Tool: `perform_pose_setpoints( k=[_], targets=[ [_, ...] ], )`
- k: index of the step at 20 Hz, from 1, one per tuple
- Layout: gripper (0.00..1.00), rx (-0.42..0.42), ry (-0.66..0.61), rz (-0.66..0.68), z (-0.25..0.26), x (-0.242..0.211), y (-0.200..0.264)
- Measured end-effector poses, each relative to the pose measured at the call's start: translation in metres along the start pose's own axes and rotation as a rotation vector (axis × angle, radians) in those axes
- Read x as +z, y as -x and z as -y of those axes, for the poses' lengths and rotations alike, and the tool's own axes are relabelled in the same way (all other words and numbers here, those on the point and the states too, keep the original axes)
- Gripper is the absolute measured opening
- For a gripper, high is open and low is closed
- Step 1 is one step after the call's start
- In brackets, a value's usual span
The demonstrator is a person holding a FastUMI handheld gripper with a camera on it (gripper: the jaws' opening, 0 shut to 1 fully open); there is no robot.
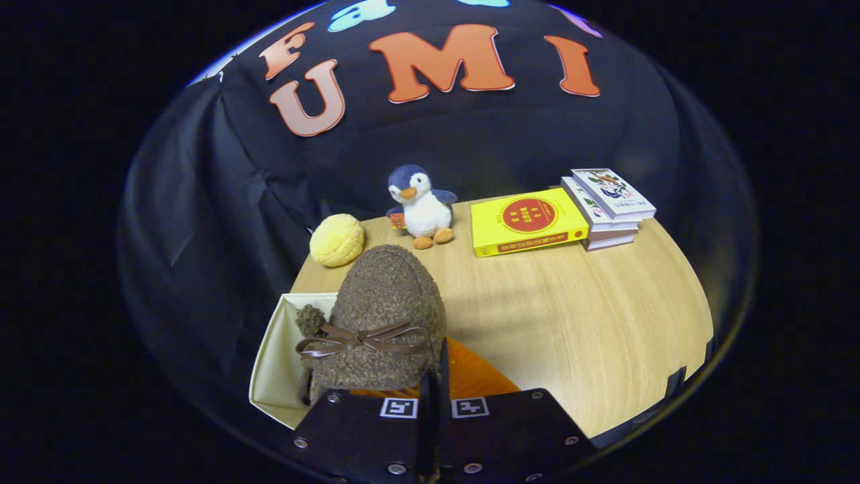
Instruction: Open the storage box then place both shoes into the box .Put the left shoe in first, then the right shoe, with the right side of both shoes facing outward in a uniform manner.
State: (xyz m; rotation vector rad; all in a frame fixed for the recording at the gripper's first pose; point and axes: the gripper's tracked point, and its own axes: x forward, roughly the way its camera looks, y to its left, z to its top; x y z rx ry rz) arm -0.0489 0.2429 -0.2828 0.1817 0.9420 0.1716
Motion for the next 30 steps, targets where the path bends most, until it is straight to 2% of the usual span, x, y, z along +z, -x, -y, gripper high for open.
perform_pose_setpoints(
  k=[5, 7, 13, 17, 21, 26, 30],
  targets=[
    [0.04, 0.056, 0.049, -0.036, -0.072, -0.013, -0.015],
    [0.04, 0.052, 0.073, -0.052, -0.092, -0.022, -0.024],
    [0.05, -0.047, 0.127, -0.139, -0.105, -0.066, -0.049],
    [0.16, -0.044, 0.153, -0.178, -0.105, -0.080, -0.048],
    [0.31, 0.031, 0.122, -0.215, -0.106, -0.086, -0.031],
    [0.44, 0.120, 0.094, -0.125, -0.096, -0.047, -0.008],
    [0.53, 0.157, 0.108, -0.006, -0.066, -0.008, 0.025]
  ],
)
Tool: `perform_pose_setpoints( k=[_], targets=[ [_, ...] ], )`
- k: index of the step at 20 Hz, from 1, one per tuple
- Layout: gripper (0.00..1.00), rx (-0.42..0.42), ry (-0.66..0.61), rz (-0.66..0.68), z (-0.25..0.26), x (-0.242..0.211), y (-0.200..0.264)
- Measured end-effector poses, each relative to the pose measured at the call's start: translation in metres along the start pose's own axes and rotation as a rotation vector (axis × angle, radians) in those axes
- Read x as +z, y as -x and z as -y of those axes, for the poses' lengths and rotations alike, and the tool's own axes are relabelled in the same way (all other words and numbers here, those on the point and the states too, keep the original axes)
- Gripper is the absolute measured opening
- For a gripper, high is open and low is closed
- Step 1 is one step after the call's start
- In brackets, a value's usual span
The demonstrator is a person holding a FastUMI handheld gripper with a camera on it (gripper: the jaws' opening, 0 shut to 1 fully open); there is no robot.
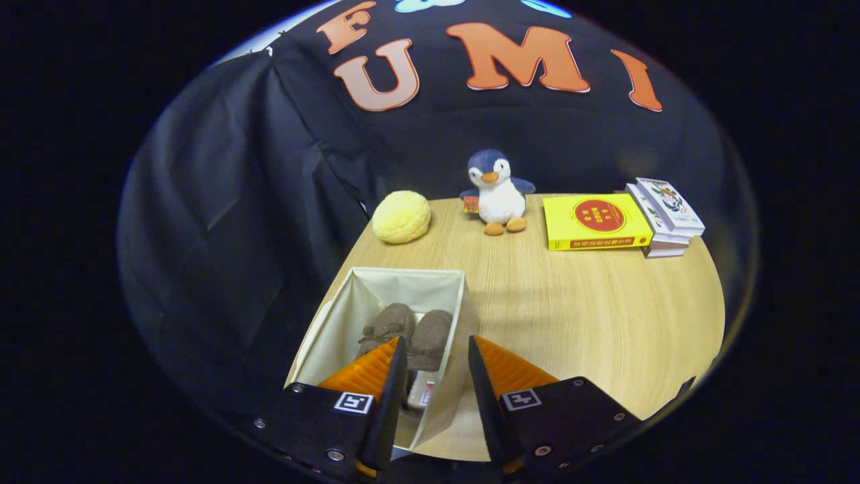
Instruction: Open the storage box then place both shoes into the box .Put the left shoe in first, then the right shoe, with the right side of both shoes facing outward in a uniform manner.
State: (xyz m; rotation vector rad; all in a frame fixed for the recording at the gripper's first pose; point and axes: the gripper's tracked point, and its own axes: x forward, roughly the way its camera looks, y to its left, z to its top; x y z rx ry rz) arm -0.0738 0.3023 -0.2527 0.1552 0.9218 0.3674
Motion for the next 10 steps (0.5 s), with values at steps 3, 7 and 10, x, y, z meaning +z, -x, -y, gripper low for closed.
perform_pose_setpoints(
  k=[3, 7, 10],
  targets=[
    [0.57, -0.003, 0.023, 0.125, 0.031, 0.031, 0.030],
    [0.64, -0.036, 0.009, 0.235, 0.082, 0.065, 0.079],
    [0.66, -0.074, 0.035, 0.357, 0.123, 0.099, 0.122]
  ],
)
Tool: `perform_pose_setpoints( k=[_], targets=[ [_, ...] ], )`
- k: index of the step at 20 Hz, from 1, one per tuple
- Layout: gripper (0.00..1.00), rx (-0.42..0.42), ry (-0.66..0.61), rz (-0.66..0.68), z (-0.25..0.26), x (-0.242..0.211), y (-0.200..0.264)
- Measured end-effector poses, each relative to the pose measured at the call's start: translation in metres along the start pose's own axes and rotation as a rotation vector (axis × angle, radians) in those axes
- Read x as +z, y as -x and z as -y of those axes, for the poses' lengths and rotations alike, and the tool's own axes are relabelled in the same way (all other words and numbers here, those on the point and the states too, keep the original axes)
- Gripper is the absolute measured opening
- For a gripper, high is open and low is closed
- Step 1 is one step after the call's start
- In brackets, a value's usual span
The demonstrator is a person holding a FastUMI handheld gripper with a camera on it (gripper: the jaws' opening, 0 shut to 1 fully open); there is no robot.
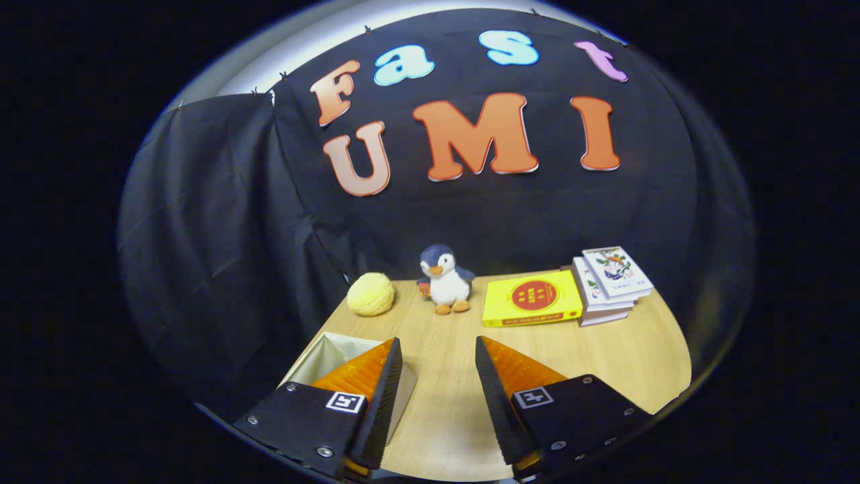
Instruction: Open the storage box then place both shoes into the box .Put the left shoe in first, then the right shoe, with the right side of both shoes facing outward in a uniform manner.
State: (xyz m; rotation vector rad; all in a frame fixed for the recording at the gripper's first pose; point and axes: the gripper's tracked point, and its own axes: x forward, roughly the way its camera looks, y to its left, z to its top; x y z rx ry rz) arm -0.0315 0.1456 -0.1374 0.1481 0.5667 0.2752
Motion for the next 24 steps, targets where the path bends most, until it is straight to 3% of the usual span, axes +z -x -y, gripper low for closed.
perform_pose_setpoints(
  k=[4, 8, 18, 24],
  targets=[
    [0.84, -0.074, 0.063, 0.130, 0.052, 0.033, 0.036],
    [0.91, -0.073, 0.060, 0.258, 0.070, 0.064, 0.060],
    [0.95, -0.068, 0.176, 0.522, 0.090, 0.108, 0.113],
    [0.97, -0.088, 0.192, 0.579, 0.093, 0.116, 0.122]
  ],
)
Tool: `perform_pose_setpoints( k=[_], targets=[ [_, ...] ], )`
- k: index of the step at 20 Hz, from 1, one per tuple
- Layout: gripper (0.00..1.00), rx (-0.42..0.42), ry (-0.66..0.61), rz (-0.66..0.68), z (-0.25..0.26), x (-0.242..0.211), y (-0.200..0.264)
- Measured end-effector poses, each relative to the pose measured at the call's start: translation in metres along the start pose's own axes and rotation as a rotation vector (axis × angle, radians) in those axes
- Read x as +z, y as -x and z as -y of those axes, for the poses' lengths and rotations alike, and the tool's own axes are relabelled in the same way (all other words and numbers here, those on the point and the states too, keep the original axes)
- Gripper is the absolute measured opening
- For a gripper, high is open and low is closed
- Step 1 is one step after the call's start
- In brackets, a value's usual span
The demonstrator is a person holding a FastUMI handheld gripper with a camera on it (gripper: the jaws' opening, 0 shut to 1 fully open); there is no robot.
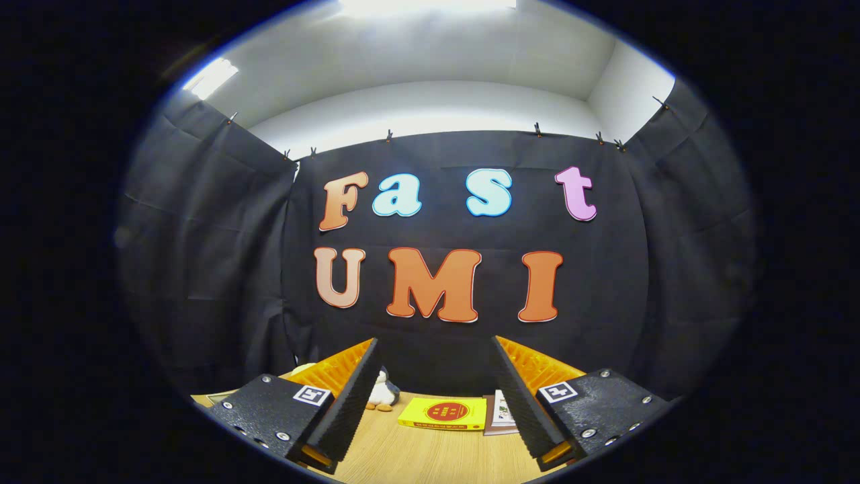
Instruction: Open the storage box then place both shoes into the box .Put the left shoe in first, then the right shoe, with the right side of both shoes facing outward in a uniform manner.
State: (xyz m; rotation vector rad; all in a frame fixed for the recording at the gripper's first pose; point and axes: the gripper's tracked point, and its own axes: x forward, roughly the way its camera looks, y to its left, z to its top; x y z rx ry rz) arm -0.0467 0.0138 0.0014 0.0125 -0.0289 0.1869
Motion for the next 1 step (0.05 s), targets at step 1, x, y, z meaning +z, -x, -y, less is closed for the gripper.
perform_pose_setpoints(
  k=[1],
  targets=[
    [0.97, -0.001, 0.002, 0.019, 0.0007, 0.0046, -0.0011]
  ],
)
